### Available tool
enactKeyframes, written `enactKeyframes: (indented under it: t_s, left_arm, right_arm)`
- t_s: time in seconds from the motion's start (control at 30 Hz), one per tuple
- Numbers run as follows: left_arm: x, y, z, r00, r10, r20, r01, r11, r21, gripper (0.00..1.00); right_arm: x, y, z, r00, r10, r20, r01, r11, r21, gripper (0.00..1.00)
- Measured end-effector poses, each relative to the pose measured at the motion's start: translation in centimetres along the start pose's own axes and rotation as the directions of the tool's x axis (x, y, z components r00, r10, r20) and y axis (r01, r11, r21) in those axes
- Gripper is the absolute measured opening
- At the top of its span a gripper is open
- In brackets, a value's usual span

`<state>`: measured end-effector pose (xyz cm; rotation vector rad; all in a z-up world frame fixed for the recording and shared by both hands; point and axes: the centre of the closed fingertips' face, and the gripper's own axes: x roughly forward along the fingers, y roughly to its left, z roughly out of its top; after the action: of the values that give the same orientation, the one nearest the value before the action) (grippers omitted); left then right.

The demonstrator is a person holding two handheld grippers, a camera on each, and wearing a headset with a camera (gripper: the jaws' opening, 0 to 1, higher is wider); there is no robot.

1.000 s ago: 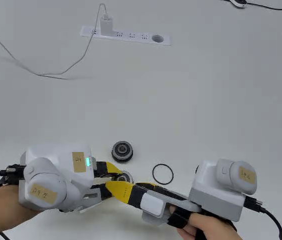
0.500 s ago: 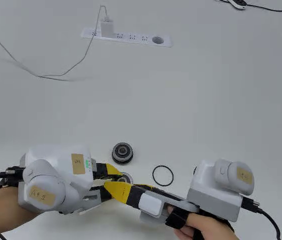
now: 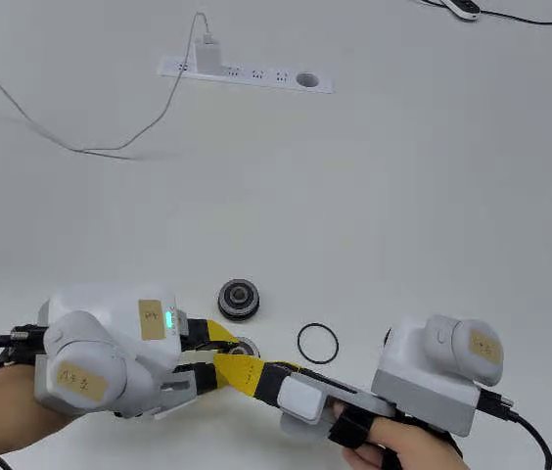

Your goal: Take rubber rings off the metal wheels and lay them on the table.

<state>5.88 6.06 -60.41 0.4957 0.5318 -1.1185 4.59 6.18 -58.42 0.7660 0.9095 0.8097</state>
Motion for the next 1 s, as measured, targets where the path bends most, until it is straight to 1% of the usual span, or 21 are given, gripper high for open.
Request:
enactKeyframes:
  t_s: [0.17,0.23,0.27,0.33,0.4,0.57,0.67,0.7,0.9,0.93,1.0]
  left_arm:
    - [0.0,0.0,0.0,1.0000,0.000,0.000,0.000,1.000,0.001,0.13]
    - [0.0,0.0,0.0,1.0000,-0.001,-0.001,0.001,1.000,0.002,0.13]
    - [0.0,0.0,0.0,1.0000,-0.001,-0.001,0.001,1.000,0.003,0.13]
    - [0.0,-0.1,0.0,1.0000,-0.001,0.001,0.001,1.000,0.003,0.13]
    - [0.0,-0.1,0.0,1.0000,0.000,0.002,0.000,1.000,0.002,0.13]
    - [0.0,-0.1,0.1,1.0000,-0.001,0.001,0.001,1.000,0.002,0.13]
    - [0.0,-0.1,0.0,1.0000,0.000,0.002,0.000,1.000,0.001,0.13]
    - [0.0,-0.1,0.0,1.0000,0.000,0.002,0.000,1.000,0.001,0.13]
    - [0.0,-0.1,0.0,1.0000,0.000,0.001,0.000,1.000,0.001,0.13]
    - [0.0,-0.1,0.0,1.0000,-0.001,0.001,0.001,1.000,0.002,0.13]
    - [0.0,-0.1,0.1,1.0000,-0.001,0.001,0.001,1.000,0.002,0.13]
  right_arm:
    - [-0.1,-0.3,-0.1,0.9999,-0.015,-0.002,0.015,1.000,-0.012,0.47]
    - [-0.2,-0.5,-0.2,0.9997,-0.022,-0.007,0.022,0.999,-0.024,0.42]
    - [-0.3,-0.8,0.0,0.9994,-0.036,0.001,0.036,0.999,-0.032,0.39]
    - [-0.4,-1.2,0.1,0.9988,-0.048,0.003,0.048,0.999,-0.021,0.31]
    - [-0.2,-1.3,0.1,0.9987,-0.051,0.002,0.051,0.999,-0.005,0.29]
    - [-0.1,-2.2,0.2,0.9962,-0.087,0.002,0.087,0.996,0.013,0.21]
    - [0.0,-2.5,0.3,0.9947,-0.103,0.003,0.102,0.995,0.019,0.18]
    - [0.0,-2.7,0.3,0.9934,-0.115,-0.002,0.115,0.993,0.012,0.16]
    - [-0.2,-3.6,0.4,0.9885,-0.151,-0.004,0.151,0.988,0.019,0.03]
    - [-0.1,-3.5,0.4,0.9888,-0.149,-0.007,0.149,0.988,0.029,0.03]
    - [-0.1,-3.5,0.4,0.9883,-0.152,-0.010,0.153,0.988,0.019,0.03]
